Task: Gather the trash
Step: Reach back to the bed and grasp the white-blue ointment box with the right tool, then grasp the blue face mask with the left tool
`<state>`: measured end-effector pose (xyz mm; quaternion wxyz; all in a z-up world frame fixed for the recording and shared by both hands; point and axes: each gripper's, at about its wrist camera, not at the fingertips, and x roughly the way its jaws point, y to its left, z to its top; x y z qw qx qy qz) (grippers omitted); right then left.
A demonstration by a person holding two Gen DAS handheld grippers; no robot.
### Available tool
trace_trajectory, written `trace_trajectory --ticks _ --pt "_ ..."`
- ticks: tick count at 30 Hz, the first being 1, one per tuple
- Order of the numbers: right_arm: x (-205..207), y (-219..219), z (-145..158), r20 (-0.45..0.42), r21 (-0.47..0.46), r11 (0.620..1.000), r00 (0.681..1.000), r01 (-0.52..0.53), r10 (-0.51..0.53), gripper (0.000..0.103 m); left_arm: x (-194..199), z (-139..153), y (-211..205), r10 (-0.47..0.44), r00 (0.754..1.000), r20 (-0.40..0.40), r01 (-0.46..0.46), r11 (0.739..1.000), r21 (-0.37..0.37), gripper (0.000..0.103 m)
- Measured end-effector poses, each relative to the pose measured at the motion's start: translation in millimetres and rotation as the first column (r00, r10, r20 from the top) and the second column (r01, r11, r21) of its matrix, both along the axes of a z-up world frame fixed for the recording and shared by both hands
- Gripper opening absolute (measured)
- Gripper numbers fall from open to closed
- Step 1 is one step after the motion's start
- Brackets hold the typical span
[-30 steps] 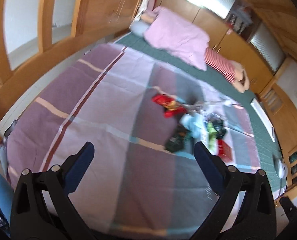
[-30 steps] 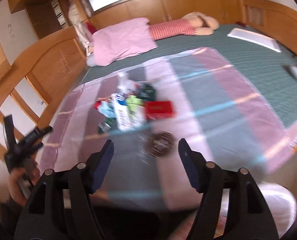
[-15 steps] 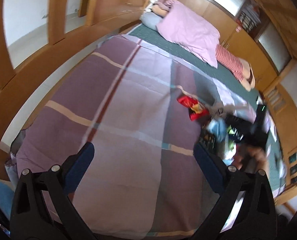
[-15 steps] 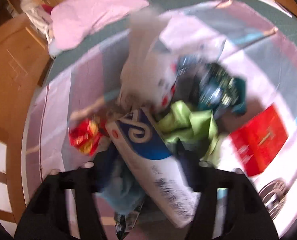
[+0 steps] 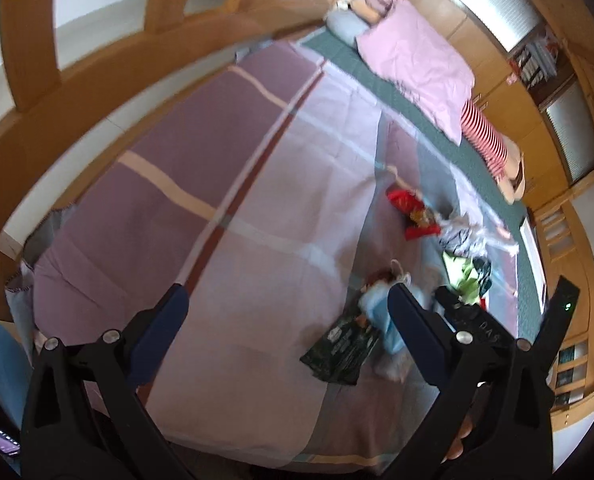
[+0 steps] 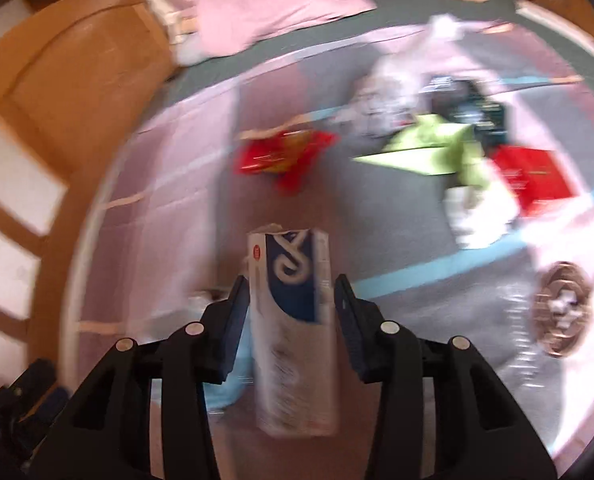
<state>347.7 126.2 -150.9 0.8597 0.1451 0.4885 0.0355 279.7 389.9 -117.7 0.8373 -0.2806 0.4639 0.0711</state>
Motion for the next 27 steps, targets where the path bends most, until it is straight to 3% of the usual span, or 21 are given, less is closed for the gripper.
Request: trace_trajectory --ticks 2,3,6,9,12,15,17,18,19,22,27 --pt "4.3 -10.5 -9.0 -0.045 -0.131 0.989 0.996 0.069 -0.075 0.05 3.1 -7.2 -4.0 -0.022 1.0 -0.022 0.022 1.0 -0.012 0.099" --pt "1.4 -19.4 -11.0 -0.054 -0.138 0.986 0.993 0.097 -0.105 0.05 4.8 -10.6 -7.2 -0.034 0.999 -0.031 0.034 0.999 -0.013 0.099" --pt "-9.9 -46.3 -9.2 -0.055 -0.039 0.983 0.982 0.178 -0.18 0.052 17.3 -19.6 -19.2 -0.088 0.995 -0.046 0.086 0.996 -0.031 0.099" --pt "-22.3 -60.2 -8.0 -0.056 -0.049 0.972 0.971 0.23 -0.233 0.052 41.8 -33.7 -33.4 -0.209 0.977 -0.032 0.202 0.967 -0.158 0.099" --pt "-31.0 -70.5 -11.4 -0.073 -0.036 0.964 0.961 0.265 -0.267 0.053 49.5 -46.1 -43.7 -0.261 0.965 -0.02 0.249 0.939 -0.238 0.099" --pt "-30.1 -68.3 -12.4 -0.087 -0.04 0.963 0.959 0.268 -0.27 0.053 56.4 -51.8 -55.1 -0.306 0.952 0.006 0.299 0.927 -0.227 0.098" --pt "-27.8 -65.2 -13.7 -0.088 -0.05 0.966 0.962 0.255 -0.258 0.053 58.0 -53.0 -60.0 -0.325 0.945 0.028 0.324 0.928 -0.185 0.082" --pt "-24.1 -63.3 -14.9 -0.09 -0.055 0.968 0.964 0.247 -0.251 0.053 59.5 -54.1 -62.1 -0.34 0.94 0.034 0.341 0.923 -0.18 0.057" --pt "-23.2 -62.1 -15.0 -0.095 -0.059 0.97 0.966 0.234 -0.239 0.053 59.9 -55.6 -64.4 -0.355 0.934 0.034 0.355 0.916 -0.188 0.04" --pt "-17.2 -54.1 -21.1 -0.116 -0.041 0.981 0.975 0.188 -0.192 0.053 57.7 -53.5 -61.9 -0.348 0.936 0.056 0.351 0.913 -0.209 0.028" --pt "-6.1 -34.7 -22.8 -0.098 0.06 0.994 0.992 0.09 -0.084 0.058 32.6 0.2 -47.5 -0.254 0.947 0.197 0.271 0.961 -0.06 0.027"
